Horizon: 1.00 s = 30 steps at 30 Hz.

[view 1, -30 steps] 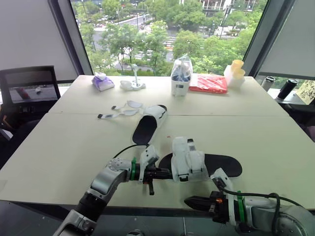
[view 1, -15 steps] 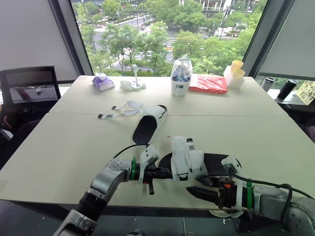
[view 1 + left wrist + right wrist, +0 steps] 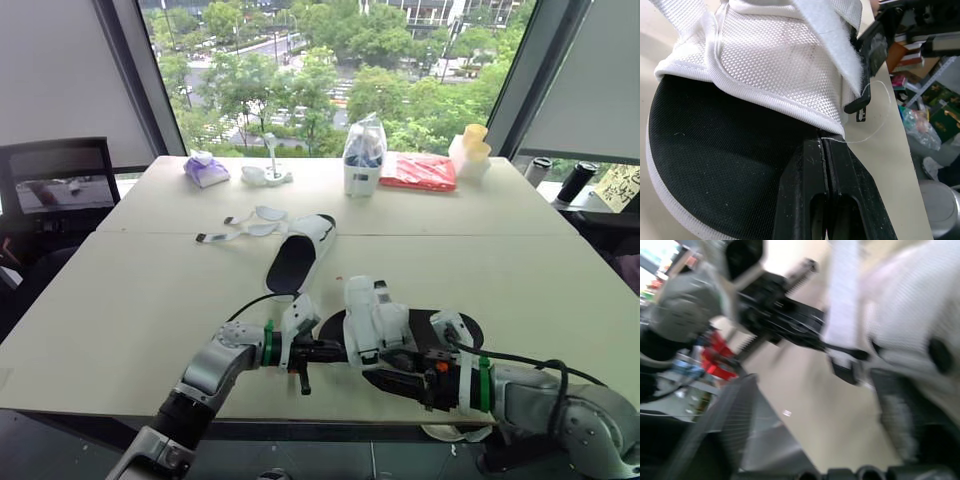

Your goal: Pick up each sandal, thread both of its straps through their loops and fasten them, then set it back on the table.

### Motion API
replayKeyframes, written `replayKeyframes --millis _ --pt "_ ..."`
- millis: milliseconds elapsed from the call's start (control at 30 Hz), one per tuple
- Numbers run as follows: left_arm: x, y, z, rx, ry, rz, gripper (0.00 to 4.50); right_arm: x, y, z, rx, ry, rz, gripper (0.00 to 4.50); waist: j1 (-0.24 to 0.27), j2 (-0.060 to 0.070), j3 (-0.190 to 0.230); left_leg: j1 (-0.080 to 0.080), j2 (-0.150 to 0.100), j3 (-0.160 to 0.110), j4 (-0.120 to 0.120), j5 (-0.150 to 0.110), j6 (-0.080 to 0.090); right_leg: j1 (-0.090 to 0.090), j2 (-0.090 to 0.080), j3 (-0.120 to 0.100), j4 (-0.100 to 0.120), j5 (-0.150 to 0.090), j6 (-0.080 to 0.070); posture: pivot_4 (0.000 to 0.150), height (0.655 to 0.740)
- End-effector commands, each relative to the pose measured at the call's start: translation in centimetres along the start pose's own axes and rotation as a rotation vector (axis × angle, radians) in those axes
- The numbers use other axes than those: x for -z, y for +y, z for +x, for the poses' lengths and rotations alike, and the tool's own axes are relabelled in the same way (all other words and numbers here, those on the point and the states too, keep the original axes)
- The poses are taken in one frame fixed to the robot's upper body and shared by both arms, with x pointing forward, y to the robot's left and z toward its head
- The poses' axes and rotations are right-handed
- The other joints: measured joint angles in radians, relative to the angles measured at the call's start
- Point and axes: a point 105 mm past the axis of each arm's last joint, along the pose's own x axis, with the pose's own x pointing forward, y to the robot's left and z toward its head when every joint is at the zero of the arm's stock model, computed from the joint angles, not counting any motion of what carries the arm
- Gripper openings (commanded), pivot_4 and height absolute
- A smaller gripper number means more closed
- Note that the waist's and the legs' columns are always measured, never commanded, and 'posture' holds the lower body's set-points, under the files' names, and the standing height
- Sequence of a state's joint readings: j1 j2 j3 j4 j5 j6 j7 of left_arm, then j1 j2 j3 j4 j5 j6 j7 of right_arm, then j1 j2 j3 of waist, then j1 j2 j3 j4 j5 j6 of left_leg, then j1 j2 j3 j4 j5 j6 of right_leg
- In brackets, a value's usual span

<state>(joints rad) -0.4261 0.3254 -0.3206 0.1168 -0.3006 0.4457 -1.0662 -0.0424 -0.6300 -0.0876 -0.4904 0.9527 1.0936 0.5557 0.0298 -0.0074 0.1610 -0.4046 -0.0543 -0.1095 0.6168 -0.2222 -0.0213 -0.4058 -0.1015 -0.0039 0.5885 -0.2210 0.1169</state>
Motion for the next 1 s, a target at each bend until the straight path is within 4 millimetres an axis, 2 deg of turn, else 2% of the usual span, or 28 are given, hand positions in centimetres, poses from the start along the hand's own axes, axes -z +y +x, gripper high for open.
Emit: replayKeyframes --millis 33,167,333,367,467,600,833,1000 --pt "2.5 -0.1 0.0 -0.013 0.074 -0.061 0.00 0.2 -0.2 0.4 0.010 0.015 -0.023 2.04 0.001 0.001 0.000 0.000 0.000 0.000 0.000 0.000 0.000 0.000 0.000 0.000 0.000 0.000 0.000 0.150 0.7400" --pt "2.5 -0.1 0.0 -0.015 0.074 -0.058 0.00 0.0 -0.5 0.4 0.016 -0.003 -0.018 0.08 0.006 0.001 0.000 -0.001 0.000 0.000 0.000 0.000 0.000 -0.001 0.000 0.000 0.000 0.001 -0.001 0.150 0.7400" --pt "2.6 -0.1 0.0 -0.016 0.075 -0.057 0.00 -0.1 -0.8 0.2 0.036 -0.014 -0.012 0.08 0.008 0.001 0.000 -0.002 -0.001 0.000 0.000 0.000 0.000 -0.001 -0.001 0.000 0.000 0.001 -0.002 0.150 0.7400" --pt "2.7 -0.2 0.0 -0.016 0.075 -0.056 0.00 0.2 -0.7 0.0 0.034 -0.002 -0.021 0.29 0.007 0.001 0.000 -0.002 -0.001 0.000 0.000 0.000 0.000 -0.001 -0.001 0.000 0.000 0.001 -0.002 0.150 0.7400" --pt "2.7 -0.2 0.1 -0.016 0.076 -0.056 0.00 0.8 -0.3 -0.5 0.017 0.029 -0.039 1.38 0.008 0.001 0.000 -0.002 -0.001 0.000 0.000 0.000 0.000 -0.001 -0.001 0.000 0.000 0.000 -0.001 0.150 0.7400" --pt "2.8 -0.2 0.1 -0.015 0.076 -0.056 0.00 0.8 -0.6 -1.3 0.044 0.029 -0.059 3.43 0.007 0.001 0.000 -0.002 -0.001 0.000 0.000 0.000 0.000 -0.001 -0.001 0.000 0.000 0.000 -0.001 0.150 0.7400" --pt "2.7 -0.1 0.1 -0.016 0.074 -0.056 0.00 -1.8 -0.7 -1.6 0.062 -0.091 -0.061 3.43 0.007 0.001 0.000 -0.002 -0.001 0.000 0.001 0.000 0.000 -0.001 0.000 0.000 0.000 0.000 0.000 0.150 0.7400" --pt "2.7 0.0 0.2 -0.020 0.071 -0.056 0.00 -2.1 0.1 -1.1 0.026 -0.093 -0.048 3.43 0.007 0.001 0.000 -0.002 -0.001 0.000 0.002 0.000 0.000 -0.001 -0.001 0.000 0.002 0.000 0.000 0.150 0.7400"
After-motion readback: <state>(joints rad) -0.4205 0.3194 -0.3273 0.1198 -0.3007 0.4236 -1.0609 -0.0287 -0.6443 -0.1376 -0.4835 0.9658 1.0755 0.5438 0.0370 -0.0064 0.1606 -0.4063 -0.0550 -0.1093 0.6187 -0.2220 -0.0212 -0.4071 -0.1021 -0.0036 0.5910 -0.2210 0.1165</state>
